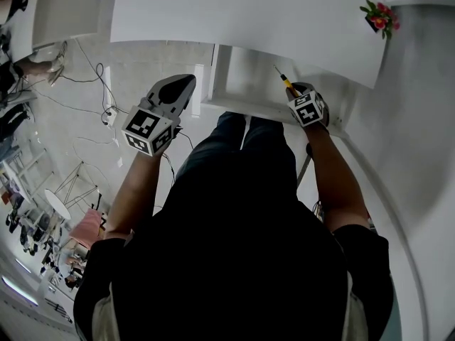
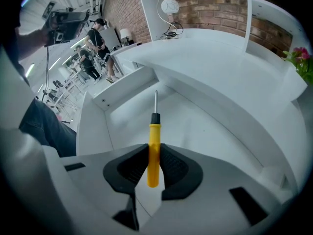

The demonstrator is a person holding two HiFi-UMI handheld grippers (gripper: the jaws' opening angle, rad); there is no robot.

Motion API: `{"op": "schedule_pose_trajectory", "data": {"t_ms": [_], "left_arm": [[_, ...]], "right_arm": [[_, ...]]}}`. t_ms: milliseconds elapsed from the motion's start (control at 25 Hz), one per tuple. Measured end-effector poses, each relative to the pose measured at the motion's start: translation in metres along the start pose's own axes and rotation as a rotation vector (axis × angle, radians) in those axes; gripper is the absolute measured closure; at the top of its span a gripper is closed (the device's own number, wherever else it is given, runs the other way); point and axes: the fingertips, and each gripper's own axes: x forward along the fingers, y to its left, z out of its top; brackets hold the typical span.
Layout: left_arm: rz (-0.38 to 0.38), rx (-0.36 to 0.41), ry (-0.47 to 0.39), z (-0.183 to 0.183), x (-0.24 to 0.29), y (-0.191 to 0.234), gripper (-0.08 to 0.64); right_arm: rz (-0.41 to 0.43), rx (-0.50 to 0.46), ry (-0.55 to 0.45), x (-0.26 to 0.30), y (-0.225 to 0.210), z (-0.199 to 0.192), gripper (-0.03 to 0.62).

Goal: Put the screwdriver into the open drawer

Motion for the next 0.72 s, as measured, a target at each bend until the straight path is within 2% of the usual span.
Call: {"op": "schedule_pose_trajectory", "data": {"t_ms": [280,720], "left_arm": [[0.018,-0.015,0.009,-0.01,-0.002,0.004,0.543],[0.007,-0.044,0.032,-0.028,-0.001,0.007,0.543]], "right_arm": [[0.007,-0.018,0.035,0.019,0.002,-0.007,0.509],[0.015,-0.023,0.072,0.04,0.002,-0.015,0.509]]}}
